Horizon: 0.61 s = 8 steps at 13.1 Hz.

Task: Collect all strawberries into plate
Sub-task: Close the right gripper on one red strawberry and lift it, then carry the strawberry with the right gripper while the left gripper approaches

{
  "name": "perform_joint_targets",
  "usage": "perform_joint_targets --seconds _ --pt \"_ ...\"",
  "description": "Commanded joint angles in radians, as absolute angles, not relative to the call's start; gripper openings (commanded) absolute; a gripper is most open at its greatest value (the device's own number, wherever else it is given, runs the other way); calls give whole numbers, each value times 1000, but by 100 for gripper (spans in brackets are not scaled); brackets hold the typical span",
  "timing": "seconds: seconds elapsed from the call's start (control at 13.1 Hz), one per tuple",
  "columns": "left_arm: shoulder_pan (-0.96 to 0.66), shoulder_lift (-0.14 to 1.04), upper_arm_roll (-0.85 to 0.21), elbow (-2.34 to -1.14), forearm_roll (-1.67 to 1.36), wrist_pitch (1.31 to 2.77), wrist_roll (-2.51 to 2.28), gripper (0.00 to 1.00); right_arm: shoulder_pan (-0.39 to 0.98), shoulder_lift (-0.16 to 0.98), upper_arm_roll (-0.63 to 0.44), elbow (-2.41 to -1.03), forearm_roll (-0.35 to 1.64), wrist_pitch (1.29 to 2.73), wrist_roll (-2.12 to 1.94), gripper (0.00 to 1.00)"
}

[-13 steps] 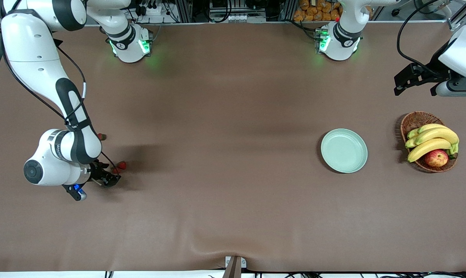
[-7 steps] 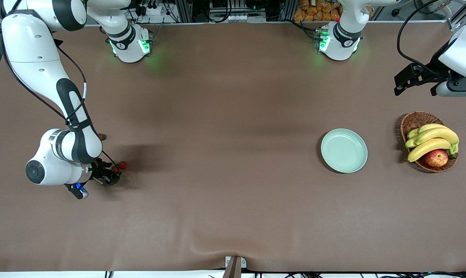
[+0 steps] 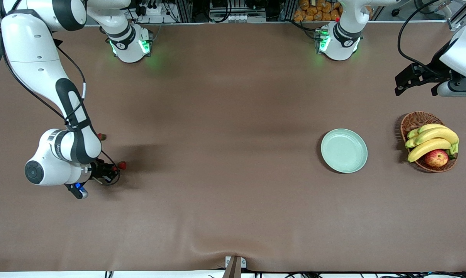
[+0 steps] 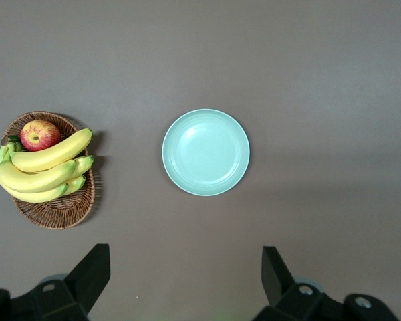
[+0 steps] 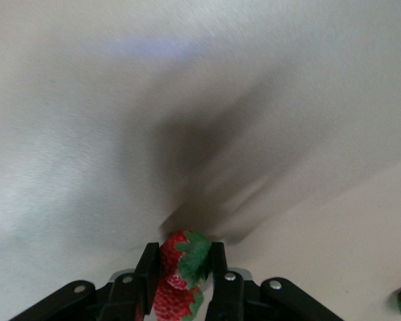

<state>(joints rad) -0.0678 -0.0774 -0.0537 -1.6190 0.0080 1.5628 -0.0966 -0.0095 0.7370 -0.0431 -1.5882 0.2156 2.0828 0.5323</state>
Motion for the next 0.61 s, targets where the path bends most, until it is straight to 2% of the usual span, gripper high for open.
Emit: perform_joint_targets --seconds 0.0,0.08,0.31,0.53 --pt "-60 -83 -55 -1615 -20 1562 -94 100 -6 721 -48 -1531 218 2072 480 4" --pt "-60 -81 -55 -1615 -24 1562 -95 100 -2 718 -46 -1504 213 2074 462 0" --pt "-63 -80 -55 -1617 -41 1557 -107 100 61 709 -41 -1441 218 2075 420 0" --pt "-74 -72 -55 -1615 -41 1559 -109 100 200 703 -37 -1434 250 2080 434 0"
